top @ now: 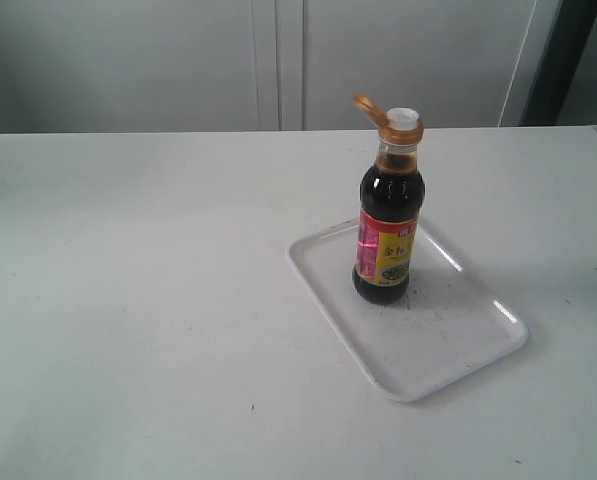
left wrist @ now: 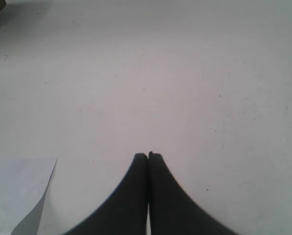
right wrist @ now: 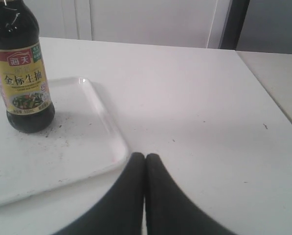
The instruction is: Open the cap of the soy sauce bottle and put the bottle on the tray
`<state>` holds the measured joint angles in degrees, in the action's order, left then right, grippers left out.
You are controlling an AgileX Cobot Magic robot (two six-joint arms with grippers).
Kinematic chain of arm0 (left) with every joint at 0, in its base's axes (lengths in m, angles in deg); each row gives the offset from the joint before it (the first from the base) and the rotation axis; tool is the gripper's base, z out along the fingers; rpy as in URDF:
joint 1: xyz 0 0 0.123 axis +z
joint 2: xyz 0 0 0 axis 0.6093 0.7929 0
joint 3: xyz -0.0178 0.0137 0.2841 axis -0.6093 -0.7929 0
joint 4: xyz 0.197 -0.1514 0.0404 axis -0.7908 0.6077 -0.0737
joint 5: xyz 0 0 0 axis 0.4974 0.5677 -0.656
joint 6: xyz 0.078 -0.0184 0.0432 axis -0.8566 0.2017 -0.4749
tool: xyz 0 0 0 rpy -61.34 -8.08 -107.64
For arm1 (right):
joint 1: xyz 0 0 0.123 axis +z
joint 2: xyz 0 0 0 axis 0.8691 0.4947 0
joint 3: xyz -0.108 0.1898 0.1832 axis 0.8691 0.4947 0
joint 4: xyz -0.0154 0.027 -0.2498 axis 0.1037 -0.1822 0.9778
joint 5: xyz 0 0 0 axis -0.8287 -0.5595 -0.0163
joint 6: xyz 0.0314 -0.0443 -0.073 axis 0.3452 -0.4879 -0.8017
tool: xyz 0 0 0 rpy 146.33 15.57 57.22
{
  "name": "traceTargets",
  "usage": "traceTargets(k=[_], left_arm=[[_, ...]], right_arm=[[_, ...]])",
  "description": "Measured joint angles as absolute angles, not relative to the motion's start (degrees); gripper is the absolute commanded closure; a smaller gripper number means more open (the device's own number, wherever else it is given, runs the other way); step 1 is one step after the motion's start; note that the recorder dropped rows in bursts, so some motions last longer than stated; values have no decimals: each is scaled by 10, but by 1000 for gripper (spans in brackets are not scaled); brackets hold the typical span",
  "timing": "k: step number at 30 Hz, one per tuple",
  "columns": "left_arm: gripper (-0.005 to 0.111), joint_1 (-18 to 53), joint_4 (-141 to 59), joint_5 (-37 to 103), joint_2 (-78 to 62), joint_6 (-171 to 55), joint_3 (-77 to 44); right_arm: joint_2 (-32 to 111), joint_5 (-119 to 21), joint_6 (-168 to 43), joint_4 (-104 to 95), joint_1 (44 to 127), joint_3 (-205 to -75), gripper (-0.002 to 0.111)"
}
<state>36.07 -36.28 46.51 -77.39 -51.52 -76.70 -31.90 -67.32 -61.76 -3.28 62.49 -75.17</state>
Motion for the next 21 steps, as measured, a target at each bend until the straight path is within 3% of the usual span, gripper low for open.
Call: traceTargets(k=[21], left_arm=[[107,361,-363,465,-774,-515,-767]], right_arm=[[-319,-673,-618,-33,633,-752,108]])
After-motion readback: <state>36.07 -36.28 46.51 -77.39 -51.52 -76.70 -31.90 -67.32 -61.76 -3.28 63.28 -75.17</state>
